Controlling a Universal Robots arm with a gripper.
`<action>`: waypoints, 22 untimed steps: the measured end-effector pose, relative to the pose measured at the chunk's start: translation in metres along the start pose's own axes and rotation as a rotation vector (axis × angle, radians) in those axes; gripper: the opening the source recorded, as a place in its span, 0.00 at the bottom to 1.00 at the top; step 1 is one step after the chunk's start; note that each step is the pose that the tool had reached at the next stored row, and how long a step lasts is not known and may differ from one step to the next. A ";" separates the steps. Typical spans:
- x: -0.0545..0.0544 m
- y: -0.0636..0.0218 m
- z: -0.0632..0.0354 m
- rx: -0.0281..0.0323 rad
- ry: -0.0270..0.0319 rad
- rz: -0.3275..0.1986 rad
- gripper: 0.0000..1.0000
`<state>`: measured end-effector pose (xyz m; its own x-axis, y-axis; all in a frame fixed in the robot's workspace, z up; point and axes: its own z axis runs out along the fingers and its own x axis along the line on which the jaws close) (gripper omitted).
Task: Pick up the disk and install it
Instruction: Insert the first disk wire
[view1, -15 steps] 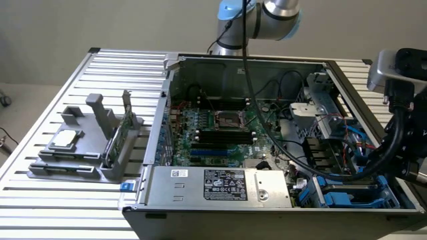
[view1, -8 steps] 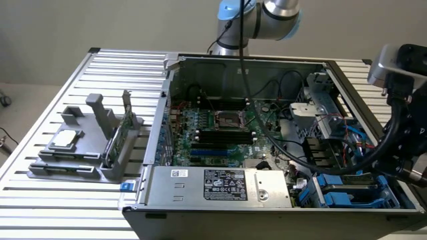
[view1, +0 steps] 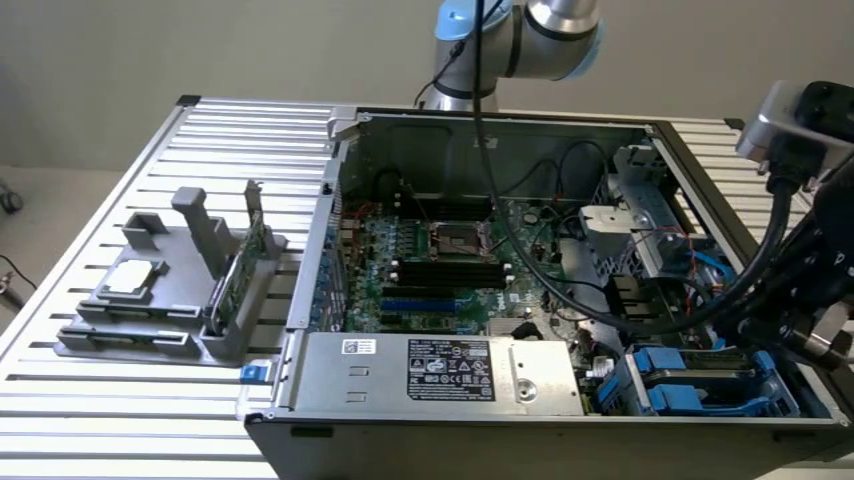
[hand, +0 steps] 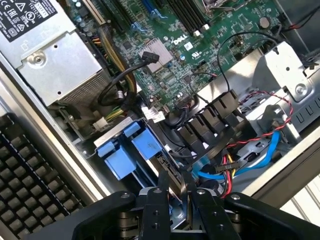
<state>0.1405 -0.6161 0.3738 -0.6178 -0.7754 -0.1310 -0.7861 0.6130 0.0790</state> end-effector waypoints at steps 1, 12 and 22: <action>0.000 0.0000 0.0001 0.0001 0.0000 0.013 0.25; 0.000 0.0001 0.0000 0.0031 0.0015 0.160 0.25; 0.000 0.0000 0.0000 0.0024 0.0058 0.293 0.25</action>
<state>0.1405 -0.6160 0.3738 -0.8184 -0.5663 -0.0973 -0.5743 0.8111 0.1104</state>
